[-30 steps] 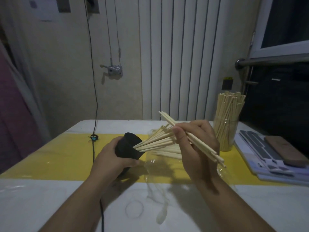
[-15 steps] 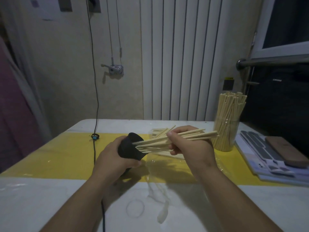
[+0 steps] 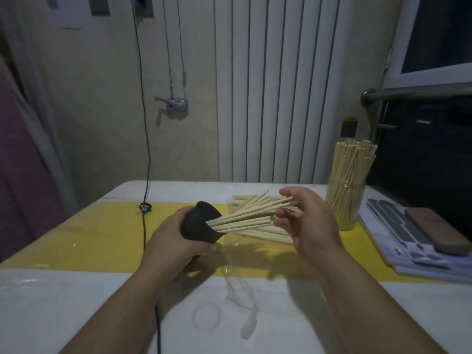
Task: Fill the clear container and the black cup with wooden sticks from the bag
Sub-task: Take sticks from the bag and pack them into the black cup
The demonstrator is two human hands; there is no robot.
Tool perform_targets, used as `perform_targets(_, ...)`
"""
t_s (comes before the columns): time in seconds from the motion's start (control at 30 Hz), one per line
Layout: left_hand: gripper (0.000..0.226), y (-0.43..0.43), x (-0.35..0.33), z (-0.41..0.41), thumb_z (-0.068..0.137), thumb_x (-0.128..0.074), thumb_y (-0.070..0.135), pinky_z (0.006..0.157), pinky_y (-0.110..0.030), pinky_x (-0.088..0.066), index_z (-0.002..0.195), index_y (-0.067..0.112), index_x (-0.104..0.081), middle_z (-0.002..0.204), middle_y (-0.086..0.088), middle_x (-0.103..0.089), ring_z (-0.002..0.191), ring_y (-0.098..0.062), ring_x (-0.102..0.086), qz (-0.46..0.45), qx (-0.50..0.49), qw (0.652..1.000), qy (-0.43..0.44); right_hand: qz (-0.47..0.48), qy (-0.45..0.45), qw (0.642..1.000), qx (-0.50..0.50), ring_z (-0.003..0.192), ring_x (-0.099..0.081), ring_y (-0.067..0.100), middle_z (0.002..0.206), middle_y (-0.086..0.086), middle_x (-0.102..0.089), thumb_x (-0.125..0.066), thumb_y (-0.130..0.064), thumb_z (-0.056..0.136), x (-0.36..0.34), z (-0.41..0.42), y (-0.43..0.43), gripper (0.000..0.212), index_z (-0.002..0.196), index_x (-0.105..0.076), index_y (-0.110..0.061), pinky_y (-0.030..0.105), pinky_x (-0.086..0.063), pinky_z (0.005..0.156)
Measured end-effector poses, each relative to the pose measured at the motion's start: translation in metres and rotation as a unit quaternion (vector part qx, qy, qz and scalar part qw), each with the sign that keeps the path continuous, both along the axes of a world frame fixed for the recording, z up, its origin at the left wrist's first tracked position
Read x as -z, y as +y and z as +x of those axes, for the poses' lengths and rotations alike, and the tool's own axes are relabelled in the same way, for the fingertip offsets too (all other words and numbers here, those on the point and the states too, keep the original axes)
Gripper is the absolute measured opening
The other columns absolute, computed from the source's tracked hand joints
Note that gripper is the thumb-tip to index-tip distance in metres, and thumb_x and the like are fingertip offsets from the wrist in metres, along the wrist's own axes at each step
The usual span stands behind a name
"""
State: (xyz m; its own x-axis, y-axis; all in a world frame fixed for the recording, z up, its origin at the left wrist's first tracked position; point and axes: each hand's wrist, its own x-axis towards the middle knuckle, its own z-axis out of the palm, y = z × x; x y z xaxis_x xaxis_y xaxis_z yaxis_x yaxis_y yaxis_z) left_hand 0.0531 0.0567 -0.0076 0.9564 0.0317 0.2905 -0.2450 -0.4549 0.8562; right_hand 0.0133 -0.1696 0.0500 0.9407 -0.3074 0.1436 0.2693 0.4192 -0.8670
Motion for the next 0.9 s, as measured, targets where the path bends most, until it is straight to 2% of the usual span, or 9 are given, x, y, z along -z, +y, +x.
perform_targets(0.07, 0.071, 0.000, 0.000, 0.000, 0.037, -0.082, 0.043, 0.080, -0.038, -0.053, 0.100, 0.060, -0.055, 0.105, 0.020, -0.066, 0.098, -0.005, -0.061, 0.000, -0.003, 1.000, 0.000, -0.067, -0.004, 0.997, 0.040, 0.054, -0.053, 0.015, 0.071, 0.006, -0.054, -0.050, -0.001, 0.094, 0.004, 0.002, 0.000, 0.017, 0.084, -0.063, -0.006, 0.025, -0.046, 0.044)
perform_targets(0.13, 0.069, 0.000, -0.001, 0.000, 0.038, -0.082, 0.041, 0.081, -0.038, -0.053, 0.099, 0.060, -0.055, 0.106, 0.020, -0.066, 0.098, -0.005, -0.061, 0.002, -0.002, 1.000, 0.001, -0.215, -0.014, 0.973, 0.085, 0.058, -0.054, 0.015, 0.072, 0.001, -0.060, -0.061, -0.006, 0.092, 0.010, 0.004, 0.000, 0.012, 0.085, -0.067, -0.014, 0.026, -0.044, 0.052)
perform_targets(0.2, 0.068, 0.000, -0.001, 0.000, 0.039, -0.082, 0.040, 0.078, -0.036, -0.052, 0.098, 0.059, -0.054, 0.106, 0.019, -0.065, 0.098, -0.005, -0.061, -0.001, 0.000, 1.000, 0.004, -0.303, -0.020, 0.947, 0.103, 0.066, -0.058, 0.014, 0.077, -0.006, -0.064, -0.073, -0.016, 0.086, 0.016, 0.005, -0.001, 0.007, 0.086, -0.070, -0.022, 0.027, -0.046, 0.061)
perform_targets(0.3, 0.068, 0.000, -0.001, -0.001, 0.040, -0.083, 0.040, 0.076, -0.034, -0.050, 0.099, 0.058, -0.055, 0.106, 0.019, -0.065, 0.097, -0.005, -0.061, -0.004, 0.002, 1.000, 0.003, -0.255, -0.029, 0.961, 0.105, 0.062, -0.055, 0.015, 0.076, -0.002, -0.061, -0.074, -0.018, 0.086, 0.014, 0.004, -0.003, 0.006, 0.086, -0.069, -0.020, 0.032, -0.047, 0.061)
perform_targets(0.4, 0.068, 0.000, -0.001, -0.001, 0.040, -0.083, 0.041, 0.078, -0.036, -0.052, 0.098, 0.059, -0.054, 0.107, 0.020, -0.065, 0.098, -0.005, -0.060, -0.007, 0.002, 1.000, 0.003, -0.140, -0.038, 0.986, 0.084, 0.060, -0.056, 0.015, 0.066, 0.001, -0.058, -0.058, 0.001, 0.091, 0.009, 0.004, -0.004, 0.016, 0.080, -0.064, -0.010, 0.030, -0.052, 0.058)
perform_targets(0.47, 0.069, 0.000, -0.001, -0.001, 0.039, -0.082, 0.042, 0.079, -0.037, -0.052, 0.099, 0.060, -0.054, 0.107, 0.020, -0.065, 0.099, -0.006, -0.060, -0.005, 0.001, 1.000, 0.003, -0.172, -0.040, 0.980, 0.090, 0.060, -0.060, 0.015, 0.065, 0.001, -0.062, -0.059, 0.006, 0.089, 0.011, 0.004, -0.002, 0.020, 0.079, -0.066, -0.011, 0.026, -0.052, 0.056)
perform_targets(0.63, 0.067, 0.000, -0.003, -0.003, 0.038, -0.083, 0.040, 0.074, -0.032, -0.050, 0.097, 0.057, -0.057, 0.104, 0.021, -0.066, 0.097, -0.004, -0.061, -0.025, 0.005, 1.000, 0.002, -0.269, -0.058, 0.954, 0.121, 0.066, -0.065, 0.004, 0.073, -0.004, -0.072, -0.078, -0.006, 0.081, 0.014, 0.001, -0.001, 0.014, 0.079, -0.073, -0.019, 0.015, -0.047, 0.054)
perform_targets(0.8, 0.066, 0.000, -0.004, -0.004, 0.040, -0.083, 0.037, 0.072, -0.029, -0.047, 0.096, 0.058, -0.056, 0.104, 0.021, -0.066, 0.096, -0.002, -0.061, -0.025, 0.006, 1.000, 0.006, -0.271, -0.059, 0.954, 0.113, 0.056, -0.058, 0.001, 0.065, -0.006, -0.068, -0.077, -0.007, 0.082, 0.013, 0.001, -0.001, 0.011, 0.078, -0.073, -0.016, 0.016, -0.046, 0.050)
perform_targets(0.9, 0.067, -0.001, -0.005, -0.005, 0.040, -0.083, 0.038, 0.071, -0.029, -0.047, 0.099, 0.056, -0.057, 0.104, 0.021, -0.066, 0.096, -0.003, -0.061, -0.023, 0.006, 1.000, 0.010, -0.275, -0.051, 0.955, 0.101, 0.049, -0.045, 0.004, 0.055, -0.009, -0.056, -0.078, -0.011, 0.082, 0.016, 0.003, -0.003, 0.011, 0.076, -0.073, -0.019, 0.015, -0.039, 0.048)
